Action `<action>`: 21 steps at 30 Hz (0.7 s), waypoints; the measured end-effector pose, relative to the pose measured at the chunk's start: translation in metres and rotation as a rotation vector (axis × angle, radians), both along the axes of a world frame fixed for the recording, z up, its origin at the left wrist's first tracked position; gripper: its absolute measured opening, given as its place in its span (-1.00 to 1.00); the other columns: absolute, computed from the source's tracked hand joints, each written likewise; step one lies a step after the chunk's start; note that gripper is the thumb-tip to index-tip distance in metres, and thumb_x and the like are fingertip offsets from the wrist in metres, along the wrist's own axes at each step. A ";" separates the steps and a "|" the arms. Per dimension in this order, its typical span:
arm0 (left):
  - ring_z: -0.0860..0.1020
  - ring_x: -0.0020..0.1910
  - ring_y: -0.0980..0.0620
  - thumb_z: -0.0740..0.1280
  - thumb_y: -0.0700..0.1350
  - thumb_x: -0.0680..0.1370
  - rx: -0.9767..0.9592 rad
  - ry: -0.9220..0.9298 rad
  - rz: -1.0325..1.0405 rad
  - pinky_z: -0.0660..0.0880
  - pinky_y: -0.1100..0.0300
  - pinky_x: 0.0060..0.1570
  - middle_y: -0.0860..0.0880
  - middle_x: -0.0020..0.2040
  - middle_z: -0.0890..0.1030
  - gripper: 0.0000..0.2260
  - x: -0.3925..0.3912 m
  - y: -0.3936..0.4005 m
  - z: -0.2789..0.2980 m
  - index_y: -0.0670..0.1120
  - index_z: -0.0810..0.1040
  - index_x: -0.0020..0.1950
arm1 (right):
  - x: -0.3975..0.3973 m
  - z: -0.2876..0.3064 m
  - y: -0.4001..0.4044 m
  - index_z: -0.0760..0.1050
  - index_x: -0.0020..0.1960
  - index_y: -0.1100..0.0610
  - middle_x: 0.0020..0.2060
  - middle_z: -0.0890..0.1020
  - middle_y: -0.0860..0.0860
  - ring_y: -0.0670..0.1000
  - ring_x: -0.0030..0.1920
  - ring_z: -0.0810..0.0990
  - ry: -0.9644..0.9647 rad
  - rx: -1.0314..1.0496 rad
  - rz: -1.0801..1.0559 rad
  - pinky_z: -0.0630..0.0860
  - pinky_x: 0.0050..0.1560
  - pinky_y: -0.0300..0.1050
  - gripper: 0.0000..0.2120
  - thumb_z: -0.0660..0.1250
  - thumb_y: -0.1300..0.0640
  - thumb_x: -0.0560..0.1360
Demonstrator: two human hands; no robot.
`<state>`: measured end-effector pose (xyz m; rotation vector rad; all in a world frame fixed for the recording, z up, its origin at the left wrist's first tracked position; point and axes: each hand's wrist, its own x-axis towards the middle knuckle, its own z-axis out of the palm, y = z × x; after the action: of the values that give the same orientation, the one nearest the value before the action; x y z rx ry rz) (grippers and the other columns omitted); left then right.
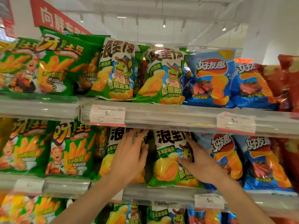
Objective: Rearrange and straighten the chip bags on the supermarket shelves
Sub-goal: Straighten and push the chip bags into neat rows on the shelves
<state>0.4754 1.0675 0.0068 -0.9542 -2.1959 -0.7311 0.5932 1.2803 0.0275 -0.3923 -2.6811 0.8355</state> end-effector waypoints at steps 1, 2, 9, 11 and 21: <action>0.40 0.34 -0.11 0.12 0.08 0.61 -0.021 0.013 0.058 0.45 -0.10 0.26 -0.07 0.38 0.45 -0.61 -0.004 -0.006 -0.003 0.02 0.42 0.41 | 0.002 0.003 -0.004 0.02 0.60 -0.07 0.42 0.37 0.05 0.08 0.34 0.46 -0.033 0.148 -0.049 0.43 0.33 -0.02 -0.27 0.33 -0.10 0.56; 0.39 0.36 -0.13 0.08 0.11 0.62 -0.045 0.010 0.112 0.42 -0.12 0.29 -0.07 0.39 0.44 -0.60 -0.008 -0.011 -0.006 0.03 0.44 0.40 | 0.004 0.006 -0.008 0.07 0.58 -0.04 0.40 0.38 0.08 0.13 0.33 0.47 -0.036 0.303 -0.110 0.47 0.29 0.02 -0.32 0.29 -0.13 0.57; 0.03 0.61 -0.07 -0.16 0.22 0.67 -0.248 -0.020 0.225 0.03 -0.13 0.54 -0.05 0.62 0.13 -0.49 -0.028 -0.025 -0.037 0.12 0.16 0.59 | -0.025 -0.023 -0.052 0.21 0.57 0.05 0.47 0.34 0.22 0.31 0.46 0.31 0.305 0.700 -0.166 0.21 0.43 0.35 -0.37 0.08 -0.22 0.59; 0.02 0.61 -0.07 -0.19 0.22 0.67 -0.257 -0.029 0.240 0.01 -0.14 0.54 -0.05 0.62 0.10 -0.47 -0.028 -0.022 -0.039 0.12 0.11 0.61 | -0.038 -0.035 -0.054 0.13 0.60 0.03 0.54 0.24 0.21 0.30 0.53 0.19 0.238 0.692 -0.167 0.10 0.45 0.44 -0.36 -0.01 -0.26 0.61; -0.01 0.61 -0.10 -0.17 0.23 0.67 -0.261 -0.023 0.268 0.04 -0.21 0.52 -0.10 0.62 0.08 -0.47 -0.035 -0.021 -0.040 0.10 0.09 0.61 | -0.060 -0.047 -0.060 0.18 0.58 0.06 0.55 0.22 0.22 0.26 0.57 0.11 0.152 0.724 -0.207 0.03 0.46 0.43 -0.39 -0.03 -0.21 0.62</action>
<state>0.4401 1.0464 -0.0328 -0.7537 -2.4191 -0.3383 0.5328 1.2201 -0.0193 -0.3890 -2.5213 -0.1737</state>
